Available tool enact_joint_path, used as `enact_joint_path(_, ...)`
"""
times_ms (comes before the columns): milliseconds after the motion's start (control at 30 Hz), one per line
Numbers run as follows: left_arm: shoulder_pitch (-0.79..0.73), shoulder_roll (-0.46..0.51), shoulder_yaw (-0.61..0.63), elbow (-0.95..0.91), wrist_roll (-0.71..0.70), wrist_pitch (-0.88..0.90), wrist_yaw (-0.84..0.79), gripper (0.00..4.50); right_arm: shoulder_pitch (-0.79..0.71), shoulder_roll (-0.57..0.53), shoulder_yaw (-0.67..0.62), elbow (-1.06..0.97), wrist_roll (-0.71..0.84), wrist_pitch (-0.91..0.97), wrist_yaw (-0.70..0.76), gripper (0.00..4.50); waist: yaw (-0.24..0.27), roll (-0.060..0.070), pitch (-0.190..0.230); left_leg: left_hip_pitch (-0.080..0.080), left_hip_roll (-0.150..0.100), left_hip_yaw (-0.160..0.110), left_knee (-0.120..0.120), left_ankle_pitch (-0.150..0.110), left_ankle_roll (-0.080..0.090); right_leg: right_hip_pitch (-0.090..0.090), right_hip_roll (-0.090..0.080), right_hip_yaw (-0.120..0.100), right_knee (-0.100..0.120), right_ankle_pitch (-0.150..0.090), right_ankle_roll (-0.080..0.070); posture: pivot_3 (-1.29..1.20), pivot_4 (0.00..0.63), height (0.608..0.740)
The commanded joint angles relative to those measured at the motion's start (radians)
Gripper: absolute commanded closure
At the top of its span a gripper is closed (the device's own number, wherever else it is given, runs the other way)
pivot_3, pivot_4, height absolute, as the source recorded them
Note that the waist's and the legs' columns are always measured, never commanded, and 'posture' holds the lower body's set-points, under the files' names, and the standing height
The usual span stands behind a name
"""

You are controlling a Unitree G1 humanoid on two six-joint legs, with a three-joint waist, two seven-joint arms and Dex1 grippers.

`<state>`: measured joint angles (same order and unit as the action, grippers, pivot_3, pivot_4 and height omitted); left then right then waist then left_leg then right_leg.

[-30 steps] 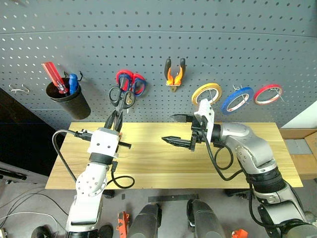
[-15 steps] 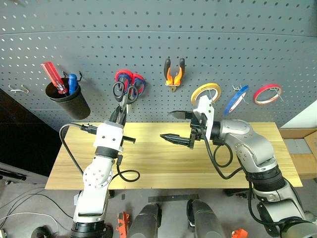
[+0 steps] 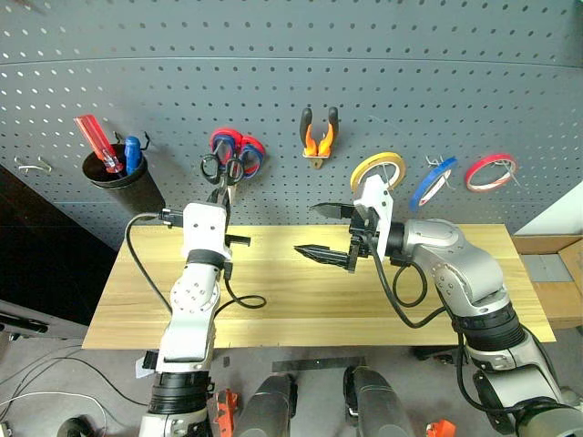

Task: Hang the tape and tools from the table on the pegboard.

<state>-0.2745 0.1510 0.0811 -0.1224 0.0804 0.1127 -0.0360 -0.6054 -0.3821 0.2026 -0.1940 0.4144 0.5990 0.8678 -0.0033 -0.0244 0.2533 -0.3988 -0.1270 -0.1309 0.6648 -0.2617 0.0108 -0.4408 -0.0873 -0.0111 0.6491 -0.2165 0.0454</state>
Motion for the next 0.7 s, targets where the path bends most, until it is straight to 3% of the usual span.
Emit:
enact_joint_path(33, -0.007, -0.002, 0.02, 0.045, -0.067, 0.074, -0.042, 4.03, -0.017, 0.0, -0.004, -0.037, 0.002, -0.001, -0.007, 0.0, -0.003, 0.0, -0.002, 0.0, 0.0, 0.0, 0.0, 0.0, 0.0, 0.0, 0.0, 0.0, 0.0, 0.0, 0.0, -0.03, 0.221, 0.74)
enact_joint_path(433, -0.007, 0.019, 0.035, 0.059, -0.105, 0.092, -0.04, 0.14, -0.004, -0.013, -0.002, -0.056, 0.004, 0.007, -0.022, 0.0, -0.001, 0.0, -0.003, -0.001, 0.0, 0.0, 0.0, 0.0, 0.0, 0.0, 0.0, 0.0, 0.0, 0.0, 0.0, -0.03, 0.214, 0.74)
enact_joint_path(533, 0.049, 0.045, 0.063, 0.032, -0.201, 0.226, -0.126, 0.06, 0.008, -0.03, 0.0, -0.074, 0.012, 0.022, -0.011, 0.0, -0.004, 0.0, -0.003, 0.0, 0.0, 0.0, 0.0, 0.0, 0.0, 0.0, 0.0, 0.001, 0.0, 0.0, 0.0, -0.03, 0.216, 0.74)
enact_joint_path(700, 0.088, 0.165, 0.025, 0.015, -0.215, 0.52, -0.212, 0.06, 0.043, -0.067, 0.039, -0.125, 0.04, 0.084, 0.029, 0.0, -0.006, 0.0, -0.003, 0.0, 0.0, -0.001, 0.0, 0.0, 0.0, -0.001, 0.001, 0.001, 0.0, 0.0, 0.0, -0.03, 0.225, 0.74)
